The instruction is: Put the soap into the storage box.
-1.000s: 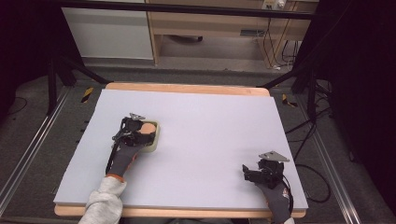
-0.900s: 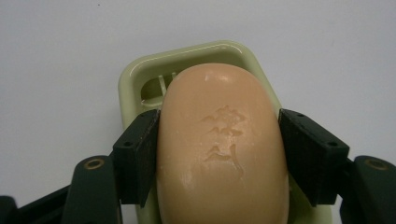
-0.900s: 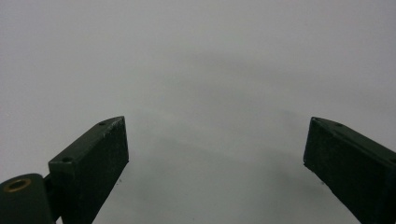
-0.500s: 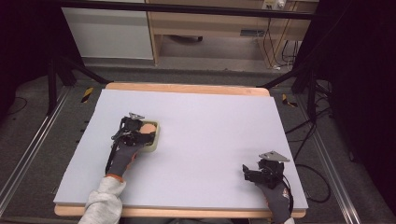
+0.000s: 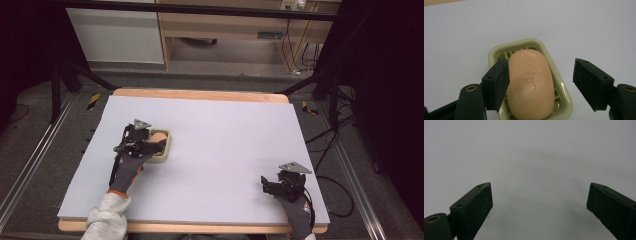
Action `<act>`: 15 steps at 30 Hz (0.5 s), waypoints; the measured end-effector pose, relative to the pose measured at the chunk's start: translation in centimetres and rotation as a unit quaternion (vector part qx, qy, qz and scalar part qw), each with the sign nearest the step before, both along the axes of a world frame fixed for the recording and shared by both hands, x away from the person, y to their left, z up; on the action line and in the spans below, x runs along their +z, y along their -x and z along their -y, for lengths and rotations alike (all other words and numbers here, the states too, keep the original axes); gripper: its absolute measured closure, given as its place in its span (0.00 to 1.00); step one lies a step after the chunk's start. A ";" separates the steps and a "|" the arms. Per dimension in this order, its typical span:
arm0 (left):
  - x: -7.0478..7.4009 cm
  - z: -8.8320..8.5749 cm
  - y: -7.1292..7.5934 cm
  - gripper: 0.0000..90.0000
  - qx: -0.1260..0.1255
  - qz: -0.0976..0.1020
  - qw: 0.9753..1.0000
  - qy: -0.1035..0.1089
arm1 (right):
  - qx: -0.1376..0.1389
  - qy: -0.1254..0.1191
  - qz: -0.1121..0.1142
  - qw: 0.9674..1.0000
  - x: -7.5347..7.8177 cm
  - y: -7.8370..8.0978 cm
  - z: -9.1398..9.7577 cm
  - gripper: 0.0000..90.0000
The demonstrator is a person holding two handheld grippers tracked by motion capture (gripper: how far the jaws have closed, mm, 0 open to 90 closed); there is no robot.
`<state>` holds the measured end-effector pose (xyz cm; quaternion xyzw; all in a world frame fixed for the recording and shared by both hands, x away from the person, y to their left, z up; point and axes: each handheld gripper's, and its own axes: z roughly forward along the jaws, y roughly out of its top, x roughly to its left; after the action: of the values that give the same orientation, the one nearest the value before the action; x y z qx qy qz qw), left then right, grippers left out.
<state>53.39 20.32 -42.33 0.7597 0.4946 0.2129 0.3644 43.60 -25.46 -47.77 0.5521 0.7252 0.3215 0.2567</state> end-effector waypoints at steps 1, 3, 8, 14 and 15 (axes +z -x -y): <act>0.1 0.0 0.3 0.32 -0.002 0.002 1.000 0.001 | 0.000 0.001 0.000 1.000 0.0 0.0 0.0 0.08; 0.2 -0.2 0.9 0.33 -0.007 0.008 1.000 -0.001 | -0.004 0.001 0.000 1.000 0.0 0.0 0.1 0.08; 0.4 -0.8 2.2 0.33 -0.009 0.014 1.000 0.001 | -0.006 0.003 0.002 1.000 0.0 0.0 0.3 0.08; 0.6 -1.8 3.7 0.32 -0.005 0.026 1.000 0.007 | -0.010 0.003 0.003 1.000 0.0 0.0 0.4 0.08; 0.5 -1.9 3.9 0.32 -0.005 0.027 1.000 0.007 | -0.010 0.003 0.004 1.000 0.0 0.0 0.4 0.07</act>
<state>49.45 22.24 -41.79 0.7538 0.4821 0.2280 0.3840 43.61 -25.90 -47.80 0.5573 0.7196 0.3188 0.2644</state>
